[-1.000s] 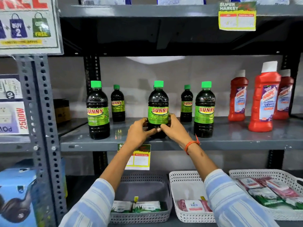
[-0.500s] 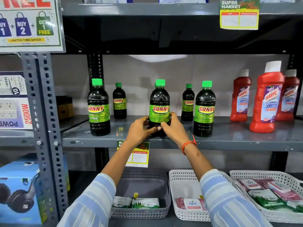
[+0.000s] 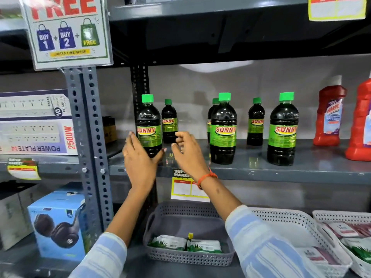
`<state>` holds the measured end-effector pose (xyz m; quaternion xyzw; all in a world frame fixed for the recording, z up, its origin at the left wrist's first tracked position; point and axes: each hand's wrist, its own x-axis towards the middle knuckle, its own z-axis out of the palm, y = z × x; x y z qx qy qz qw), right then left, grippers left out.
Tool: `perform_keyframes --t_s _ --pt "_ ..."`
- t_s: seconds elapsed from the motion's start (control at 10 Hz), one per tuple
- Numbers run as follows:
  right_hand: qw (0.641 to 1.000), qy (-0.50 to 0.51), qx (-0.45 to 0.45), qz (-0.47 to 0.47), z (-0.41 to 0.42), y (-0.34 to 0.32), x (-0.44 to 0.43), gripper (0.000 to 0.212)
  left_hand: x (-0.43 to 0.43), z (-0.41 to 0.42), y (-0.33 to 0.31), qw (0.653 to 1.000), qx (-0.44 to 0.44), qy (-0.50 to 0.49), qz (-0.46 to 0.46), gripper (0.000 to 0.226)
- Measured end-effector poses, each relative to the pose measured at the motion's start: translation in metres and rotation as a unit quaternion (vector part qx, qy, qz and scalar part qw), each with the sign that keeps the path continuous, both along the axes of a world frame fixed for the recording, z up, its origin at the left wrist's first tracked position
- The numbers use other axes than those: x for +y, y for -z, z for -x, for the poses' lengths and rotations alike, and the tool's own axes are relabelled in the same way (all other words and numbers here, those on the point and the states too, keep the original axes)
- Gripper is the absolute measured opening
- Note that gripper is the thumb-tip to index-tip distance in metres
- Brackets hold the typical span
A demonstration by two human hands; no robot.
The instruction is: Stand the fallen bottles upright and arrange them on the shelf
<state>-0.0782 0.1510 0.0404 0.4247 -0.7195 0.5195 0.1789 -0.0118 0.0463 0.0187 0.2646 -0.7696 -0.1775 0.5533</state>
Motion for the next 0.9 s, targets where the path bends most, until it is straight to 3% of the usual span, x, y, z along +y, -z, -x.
perform_keyframes --t_s 0.1,0.2,0.8,0.9 --pt "0.988 -0.009 -0.081 -0.13 0.009 -0.007 -0.025 0.042 -0.015 -0.003 0.001 0.995 -0.076 0.042 -0.053 0.069" --pt "0.97 -0.025 -0.123 -0.21 0.019 -0.013 -0.047 0.041 -0.028 -0.007 0.001 0.993 -0.085 0.053 -0.058 0.051" --pt "0.968 -0.064 -0.109 -0.216 0.009 -0.011 -0.061 0.045 -0.049 -0.019 -0.003 0.991 -0.12 0.047 -0.034 0.055" --pt "0.97 -0.006 -0.088 -0.225 0.001 -0.019 -0.043 0.044 -0.026 -0.03 -0.015 0.987 -0.159 -0.009 -0.036 0.055"
